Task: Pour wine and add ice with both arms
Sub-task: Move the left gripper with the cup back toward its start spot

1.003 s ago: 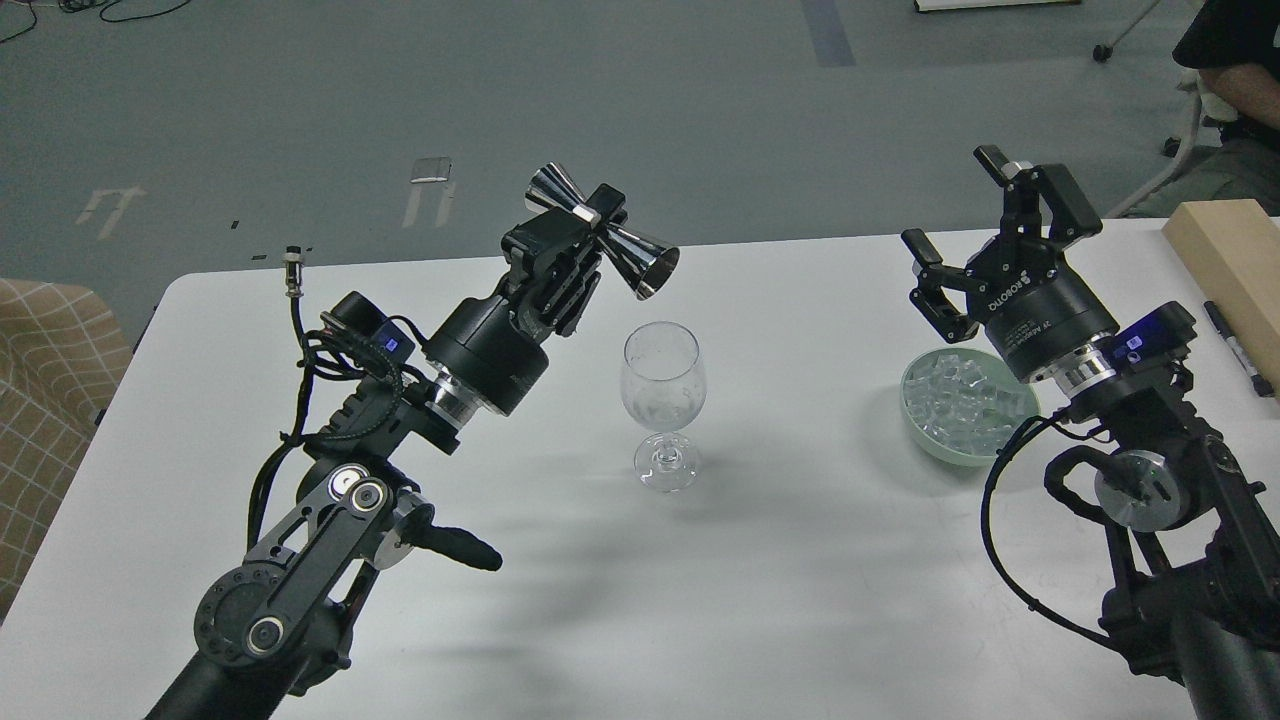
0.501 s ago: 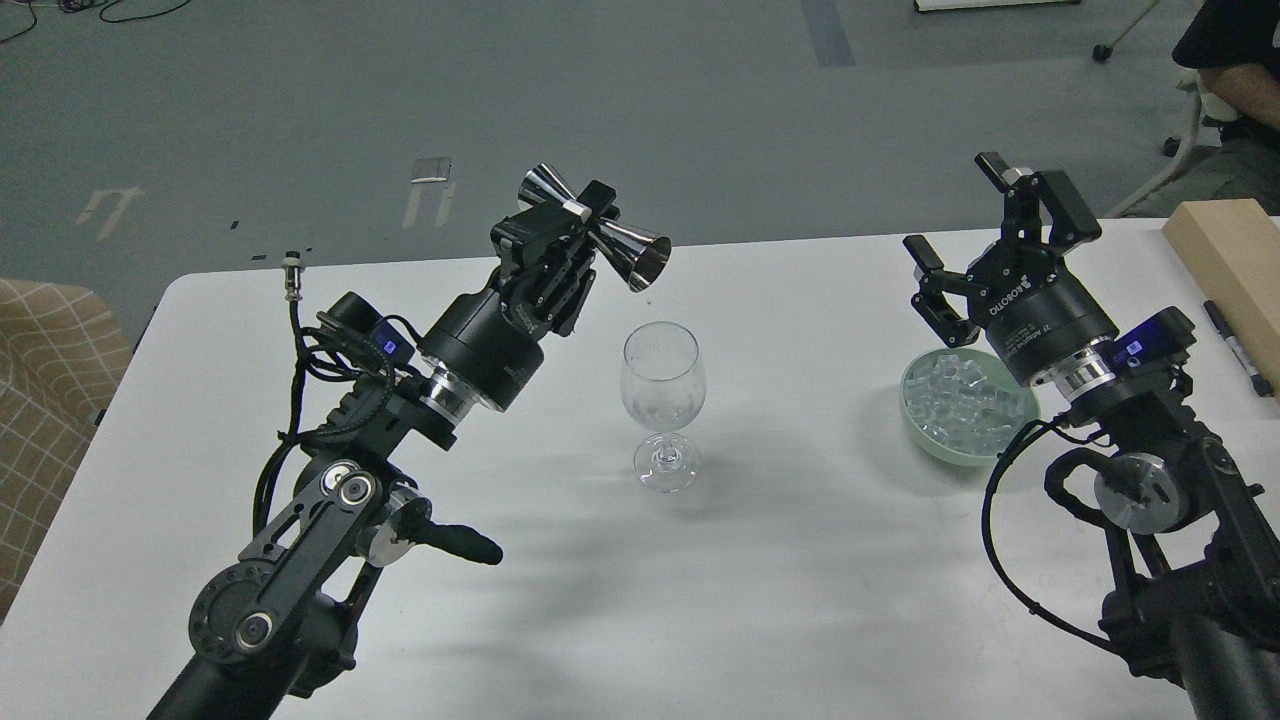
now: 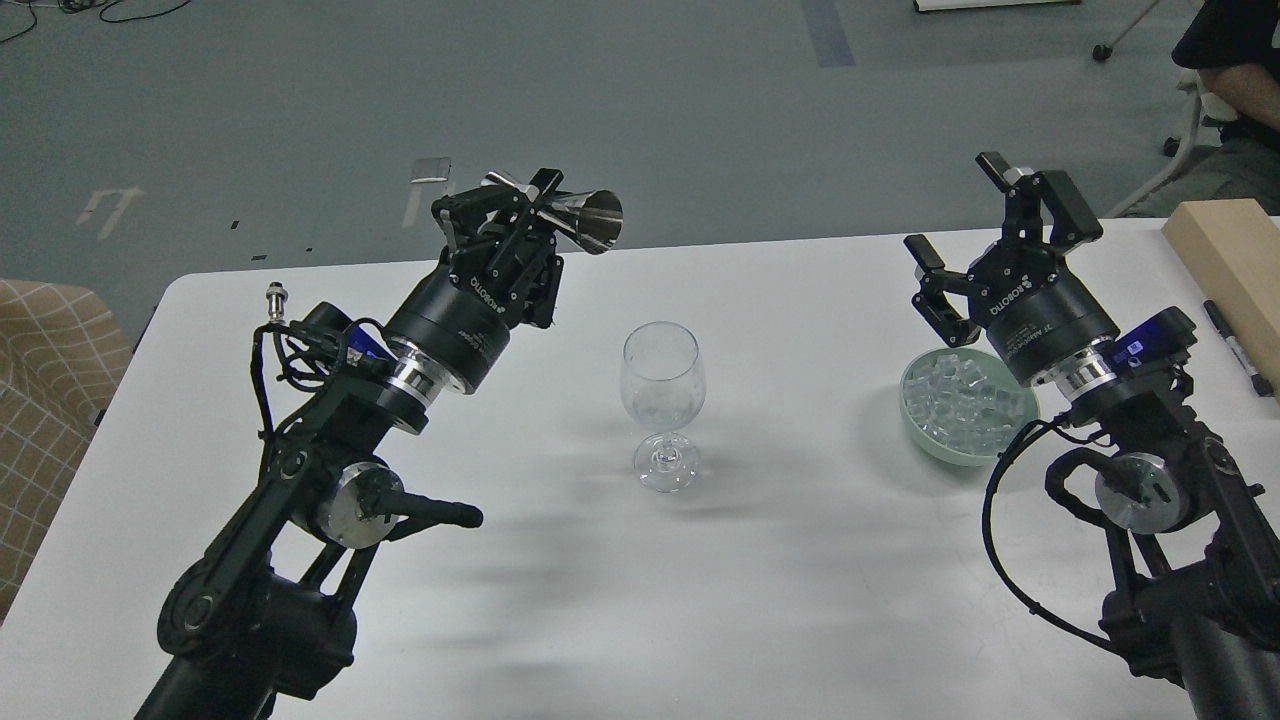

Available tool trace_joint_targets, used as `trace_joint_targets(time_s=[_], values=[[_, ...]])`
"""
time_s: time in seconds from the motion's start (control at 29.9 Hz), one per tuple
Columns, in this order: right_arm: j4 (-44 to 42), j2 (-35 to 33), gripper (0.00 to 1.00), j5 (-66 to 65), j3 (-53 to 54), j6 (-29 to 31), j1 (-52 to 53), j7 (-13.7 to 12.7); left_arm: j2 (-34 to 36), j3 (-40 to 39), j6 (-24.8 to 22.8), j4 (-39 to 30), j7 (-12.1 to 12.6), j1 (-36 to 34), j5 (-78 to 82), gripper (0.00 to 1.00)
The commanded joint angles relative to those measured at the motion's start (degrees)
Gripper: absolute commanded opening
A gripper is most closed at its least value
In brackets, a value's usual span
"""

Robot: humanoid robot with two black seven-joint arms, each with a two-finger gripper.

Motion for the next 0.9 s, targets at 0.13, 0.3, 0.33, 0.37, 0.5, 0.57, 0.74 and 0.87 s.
trace_joint_targets(time_s=[0.13,0.3,0.33,0.37,0.5,0.57,0.74,0.87], values=[[0.78,0.0,1.0,0.09,0.0,0.0,-0.29,-0.01,0.88,-4.18,10.95,-0.03,2.11,1.06,-9.95,0.06],[0.78,0.0,1.0,0.0,0.0,0.0,-0.29,-0.01,0.79,-6.21,18.51,-0.73,5.28,2.38,-11.37,0.01],[0.78,0.0,1.0,0.0,0.0,0.0,-0.29,-0.01,0.61,-7.61,20.26,-1.43,5.63,2.47,-11.55,0.01],[0.78,0.0,1.0,0.0,0.0,0.0,-0.29,-0.01,0.35,-8.23,21.15,-1.79,5.98,2.47,-11.55,0.01],[0.6,0.0,1.0,0.0,0.08,0.0,-0.29,-0.01,-0.27,-9.99,24.84,-3.11,8.61,3.26,-13.21,0.01],[0.6,0.0,1.0,0.09,0.08,0.0,-0.29,-0.01,-0.35,-10.87,25.38,-3.11,8.79,3.26,-15.32,0.01],[0.34,0.0,1.0,0.09,0.0,0.0,-0.64,-0.01,-1.32,-13.77,30.55,-3.11,8.88,2.47,-23.39,0.01],[0.6,0.0,1.0,0.0,-0.09,0.0,-0.73,-0.01,-1.85,-14.04,30.74,-2.84,8.0,2.38,-26.93,0.01]])
